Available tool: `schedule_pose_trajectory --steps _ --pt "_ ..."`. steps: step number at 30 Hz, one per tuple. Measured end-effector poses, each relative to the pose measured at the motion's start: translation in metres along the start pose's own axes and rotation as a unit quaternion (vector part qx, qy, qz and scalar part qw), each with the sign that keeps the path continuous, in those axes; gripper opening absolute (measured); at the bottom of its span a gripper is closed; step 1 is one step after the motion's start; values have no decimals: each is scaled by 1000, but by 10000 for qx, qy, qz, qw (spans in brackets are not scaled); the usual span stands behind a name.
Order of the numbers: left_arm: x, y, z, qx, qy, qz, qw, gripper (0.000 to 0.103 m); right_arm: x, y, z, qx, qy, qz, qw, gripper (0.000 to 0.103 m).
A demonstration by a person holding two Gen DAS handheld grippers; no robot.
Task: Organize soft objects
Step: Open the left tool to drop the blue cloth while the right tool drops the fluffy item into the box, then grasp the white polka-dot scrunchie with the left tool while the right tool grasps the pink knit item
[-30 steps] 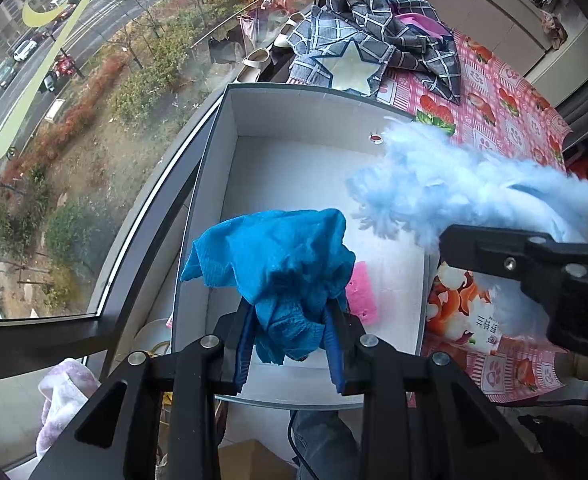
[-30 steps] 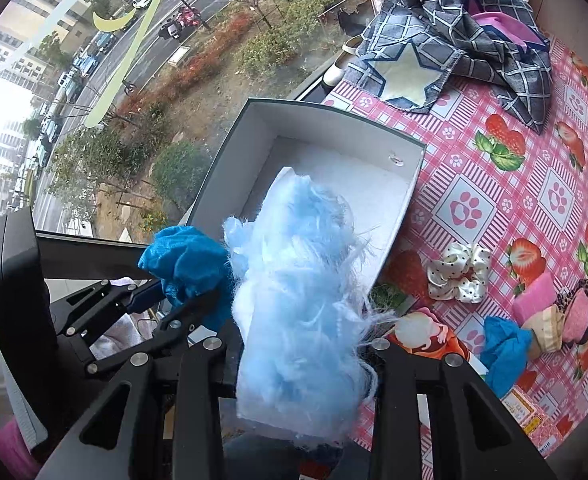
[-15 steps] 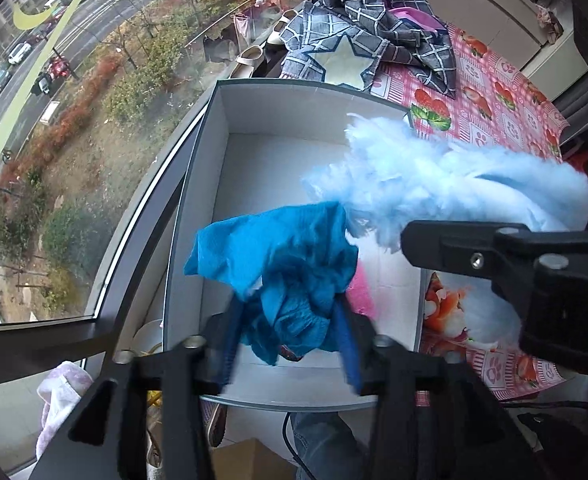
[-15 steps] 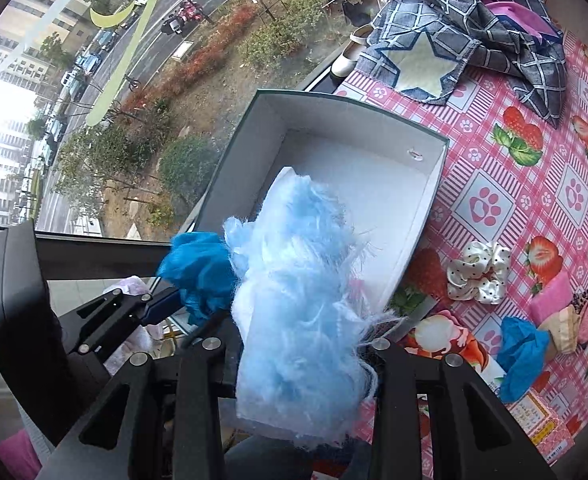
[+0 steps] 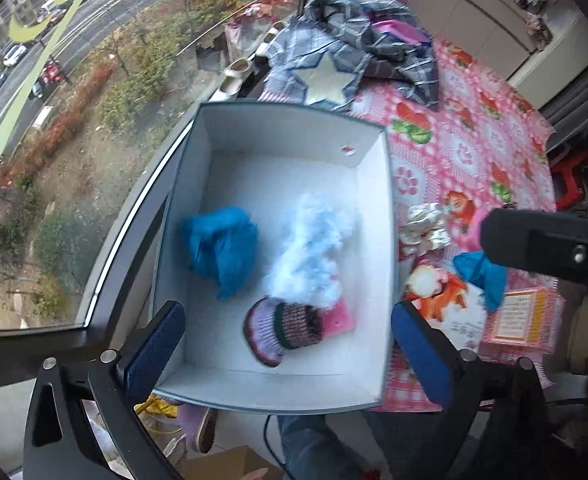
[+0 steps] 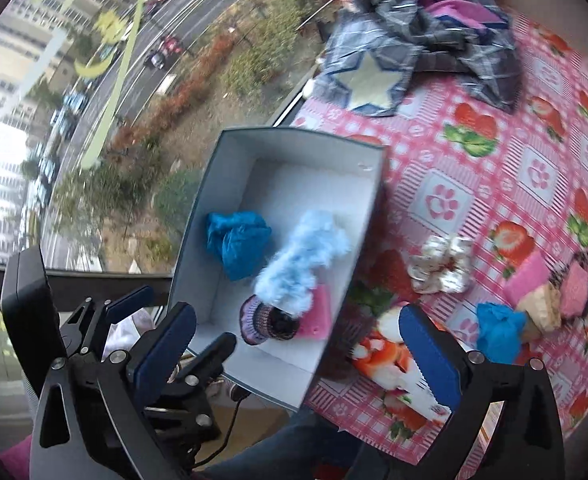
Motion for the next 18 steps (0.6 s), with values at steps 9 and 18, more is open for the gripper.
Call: schedule_pose_trajectory --steps 9,18 --pt "67 -18 24 111 732 -299 9968 103 84 -70 -26 426 978 299 9938 102" --pt "132 -7 44 -42 1340 -282 9906 103 197 -126 -76 930 2235 217 9700 102"
Point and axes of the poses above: each gripper's, at about its wrist camera, not at the fingertips, and y roughly the way its jaws point, x to its right, z to its top, the point moved 4 cm from there along y, roughly the way its jaws point, and after that the axes turned 8 degrees about -x, right-handed, at the moved point
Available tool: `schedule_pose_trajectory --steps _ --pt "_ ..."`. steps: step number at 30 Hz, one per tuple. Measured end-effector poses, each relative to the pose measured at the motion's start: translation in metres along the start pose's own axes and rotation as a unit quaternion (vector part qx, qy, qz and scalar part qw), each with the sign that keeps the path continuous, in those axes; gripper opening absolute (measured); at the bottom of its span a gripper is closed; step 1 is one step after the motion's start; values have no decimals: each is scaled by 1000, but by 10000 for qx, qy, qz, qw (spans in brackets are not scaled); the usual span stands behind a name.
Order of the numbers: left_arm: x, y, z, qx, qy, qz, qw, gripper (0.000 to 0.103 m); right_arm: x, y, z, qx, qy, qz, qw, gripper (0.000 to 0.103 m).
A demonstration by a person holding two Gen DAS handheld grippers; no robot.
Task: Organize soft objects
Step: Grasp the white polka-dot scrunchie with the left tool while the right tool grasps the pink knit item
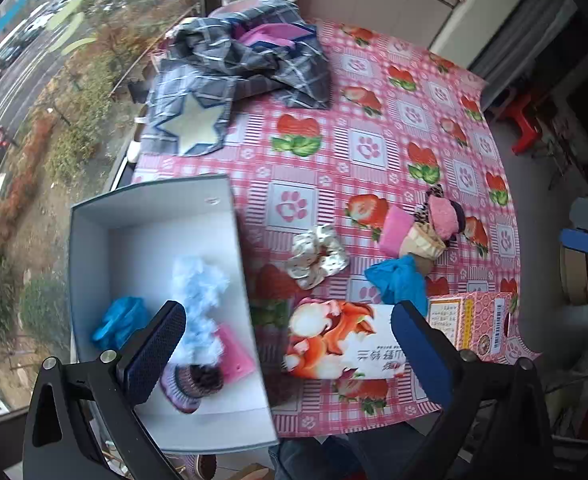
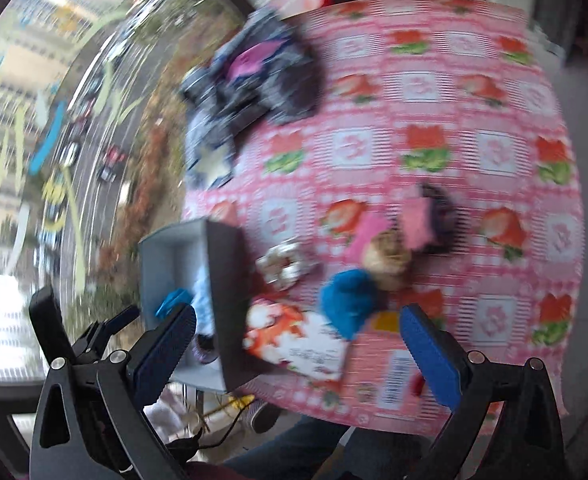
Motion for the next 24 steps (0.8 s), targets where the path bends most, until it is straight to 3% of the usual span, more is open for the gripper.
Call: schedule_pose_trajectory --steps 5,10,24 --pt "25 21 14 -223 292 93 9993 103 55 -10 3 59 506 -130 9986 102" --pt "48 48 29 -457 550 259 9971 103 94 3 6 -148 713 -256 9970 102" --pt "65 144 68 -1471 719 938 9820 103 135 110 57 -1027 743 -241 9916 102"
Point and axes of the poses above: each gripper's, at about its wrist camera, not at the fingertips, and y roughly the way its jaws point, x to its right, z to its top, the point moved 4 cm from there along y, roughly the way its jaws point, and after that the axes turned 8 degrees about -x, right-handed, at the moved point
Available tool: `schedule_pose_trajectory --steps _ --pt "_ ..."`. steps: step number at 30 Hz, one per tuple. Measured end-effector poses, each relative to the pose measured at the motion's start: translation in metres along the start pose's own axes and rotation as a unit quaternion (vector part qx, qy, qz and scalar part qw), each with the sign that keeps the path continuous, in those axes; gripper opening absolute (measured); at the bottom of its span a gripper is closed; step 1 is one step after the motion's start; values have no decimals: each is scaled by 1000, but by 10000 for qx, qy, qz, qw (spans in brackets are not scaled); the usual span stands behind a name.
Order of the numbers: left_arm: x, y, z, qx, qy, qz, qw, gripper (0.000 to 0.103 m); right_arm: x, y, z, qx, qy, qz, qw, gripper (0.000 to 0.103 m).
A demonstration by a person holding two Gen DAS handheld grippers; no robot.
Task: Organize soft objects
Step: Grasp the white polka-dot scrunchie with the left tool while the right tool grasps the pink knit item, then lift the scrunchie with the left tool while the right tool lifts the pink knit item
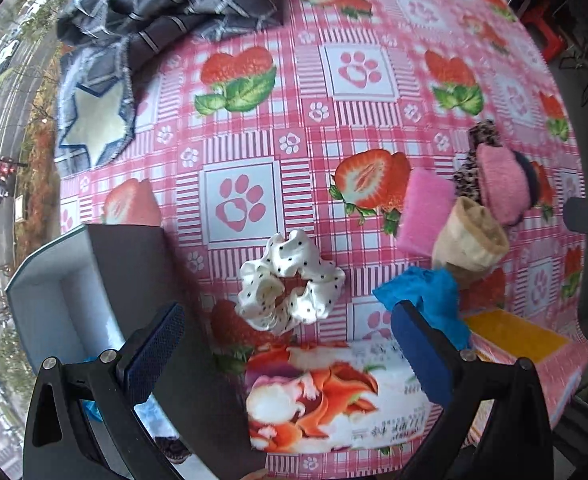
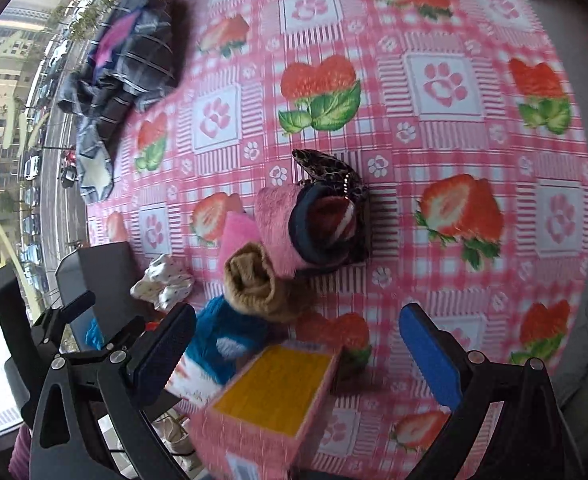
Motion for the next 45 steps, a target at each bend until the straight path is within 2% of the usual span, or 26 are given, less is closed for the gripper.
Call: schedule_pose_trajectory --steps 6,14,15,16,18,20,25,27,28,30,32,34,37,40,43,45 --pt "-2 33 15 -461 -99 149 9988 103 -3 27 26 -195 -77 7 9998 102" --pt "-4 66 20 -883 -167 292 9955 103 -7 53 40 -352 -330 -388 9981 102" --pt "-4 70 19 -941 -184 273 9950 103 -6 55 39 -374 -342 -433 9978 100" --pt "-3 73 19 -999 -201 237 9945 103 -5 56 38 -387 -353 -466 9975 93" --pt "-1 81 18 -1087 -207 175 9937 101 -2 58 37 -412 -339 -495 9973 57" --pt "0 90 16 -1232 -197 97 9921 100 5 57 34 -405 -291 -397 9980 52" --pt "-3 101 16 -1416 -355 -94 9892 82 23 34 26 -95 -78 173 9998 50" --pt "-2 101 15 -1431 -361 -198 9888 67 34 22 21 52 6 279 9996 50" --pt "-5 102 13 -1408 -357 -228 9891 64 41 17 17 160 134 279 9994 50" --pt "-3 101 11 -1349 -350 -285 9898 49 58 8 9 293 310 275 9987 50" --pt "-1 98 11 -1277 -334 -300 9908 43 75 5 1 356 505 205 9979 50" --pt "3 97 9 -1211 -319 -284 9917 39 93 10 -13 318 713 -83 9969 50" --pt "3 99 5 -1170 -342 -244 9922 38 117 26 -34 138 804 -731 9940 50" --pt "4 100 3 -1136 -336 -154 9928 41 129 39 -45 109 880 -1026 9908 50" --pt "14 100 1 -1104 -227 62 9936 54 130 49 -42 178 869 -1174 9891 50" --pt "14 102 0 -1078 -230 161 9938 65 128 55 -38 174 838 -1265 9883 58"
Point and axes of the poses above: each gripper's, at about its wrist camera, not at the fingertips, and y roughly the way its jaws point, x to its right, z to its top, the point moved 4 cm from there along y, roughly the way its jaws point, and after that the axes turned 8 degrees about -x, right-handed, at the moved point
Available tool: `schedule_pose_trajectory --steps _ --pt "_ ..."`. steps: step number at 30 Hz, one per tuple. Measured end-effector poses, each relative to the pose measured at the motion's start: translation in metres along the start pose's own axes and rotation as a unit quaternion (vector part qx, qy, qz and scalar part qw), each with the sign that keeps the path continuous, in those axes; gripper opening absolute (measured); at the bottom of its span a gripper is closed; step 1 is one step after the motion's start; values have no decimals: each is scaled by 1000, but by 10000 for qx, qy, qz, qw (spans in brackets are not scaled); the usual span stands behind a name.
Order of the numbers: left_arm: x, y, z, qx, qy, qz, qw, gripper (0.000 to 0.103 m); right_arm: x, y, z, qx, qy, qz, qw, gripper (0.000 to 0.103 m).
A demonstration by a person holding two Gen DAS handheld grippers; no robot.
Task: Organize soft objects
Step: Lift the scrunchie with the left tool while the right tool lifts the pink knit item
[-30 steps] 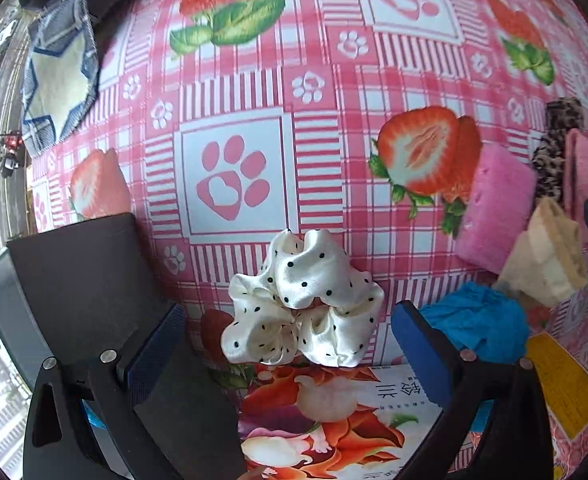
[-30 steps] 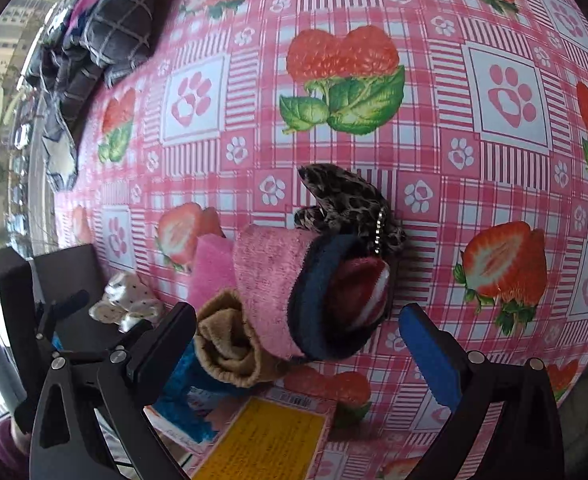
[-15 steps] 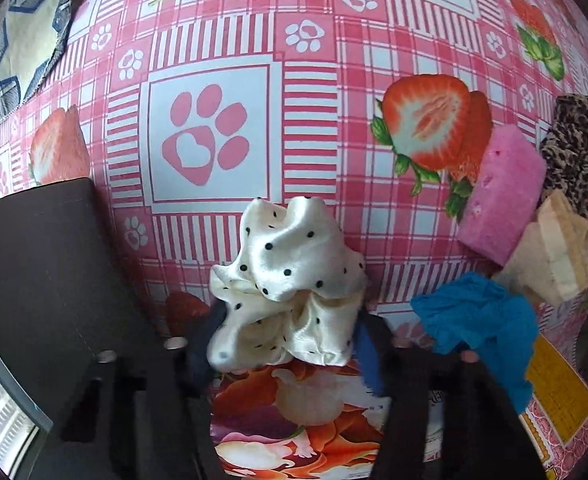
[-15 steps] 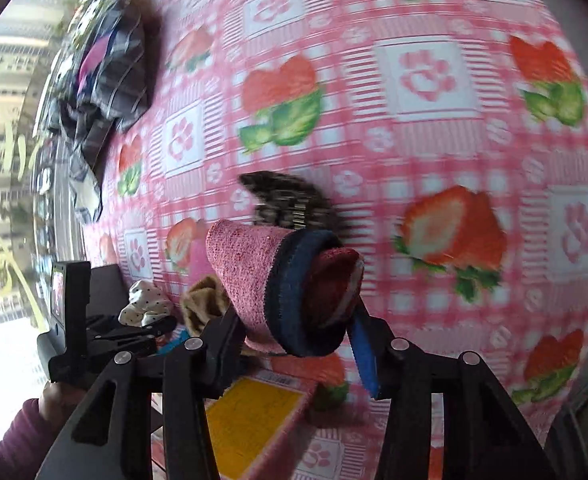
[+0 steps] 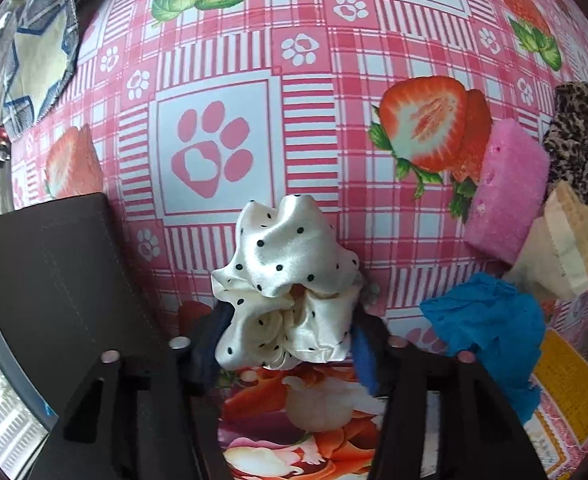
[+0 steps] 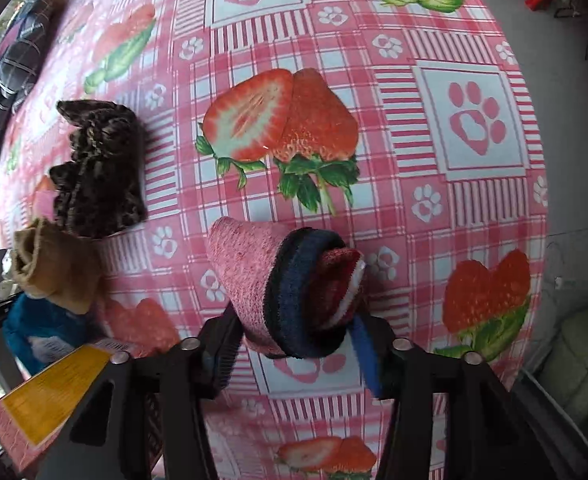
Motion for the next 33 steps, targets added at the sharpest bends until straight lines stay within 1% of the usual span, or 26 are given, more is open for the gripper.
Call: schedule_pose_trajectory --steps 1,3,4,5,6,7,10,11,12,14,15,17,19,20,21,22,23,24,25,26,27,29,33 --pt "0 -1 1 23 -18 -29 10000 69 -1 2 1 7 4 -25 10000 59" --pt "-1 1 2 77 -115 -87 9999 79 -6 4 3 82 -24 -77 9999 72" --pt "-7 1 3 104 -144 -105 9998 80 -9 5 4 85 -73 -66 9999 77" --pt "-14 -2 7 128 -145 -150 9997 80 -16 9 5 80 -117 -4 9999 89" --pt "-15 -2 7 145 -136 -169 9997 80 -18 13 5 53 -129 32 9999 98" --pt "-14 -1 7 165 -121 -176 9996 81 -18 16 6 28 -108 77 9999 103" --pt "-17 2 7 283 -126 -222 9993 88 -22 19 6 43 -25 50 10000 103" --pt "-18 4 7 329 -146 -306 9989 93 -21 19 6 55 35 72 10000 103" --pt "-32 5 13 305 -175 -356 9987 98 -20 21 4 71 124 95 9999 103" --pt "-42 12 14 197 -353 -488 9980 100 -21 23 0 26 211 16 9998 103" --pt "-45 14 14 140 -428 -553 9975 100 -18 23 4 -12 166 -49 9998 103" --pt "-48 18 13 135 -410 -526 9977 98 -20 25 10 -105 37 -175 9998 103" --pt "-43 14 13 211 -199 -425 9987 90 -25 25 9 -175 -22 -201 9996 103" --pt "-38 9 14 239 -77 -402 9989 80 -23 24 8 -167 15 -167 9997 103" --pt "-29 7 14 256 39 -408 9988 66 -22 23 6 -150 69 -187 9997 96" --pt "-22 5 13 262 186 -447 9985 57 -19 20 6 -141 115 -272 9995 91" --pt "-16 4 13 254 319 -472 9981 42 -19 17 6 -114 132 -311 9994 83" --pt "-13 3 13 255 403 -394 9981 35 -18 13 7 -58 117 -324 9994 69" --pt "-8 3 12 286 505 -277 9979 33 -18 10 7 0 86 -319 9995 60" --pt "-6 2 12 336 560 -176 9977 28 -18 5 8 52 37 -275 9996 51" --pt "-5 0 11 388 565 -144 9975 27 -18 0 10 70 27 -207 9998 44" --pt "-6 -9 10 577 490 -217 9969 27 -13 -7 8 102 68 -80 9999 43" --pt "-15 -37 10 961 248 -225 9948 27 8 -27 -5 255 218 202 9992 43"
Point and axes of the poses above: each gripper's, at about its wrist camera, not at the fingertips, and y roughly the way its jaws point, x to its right, z to its top, the point moved 4 cm from there along y, roughly the way its jaws point, and after that the axes turned 8 degrees about -x, right-handed, at the moved point
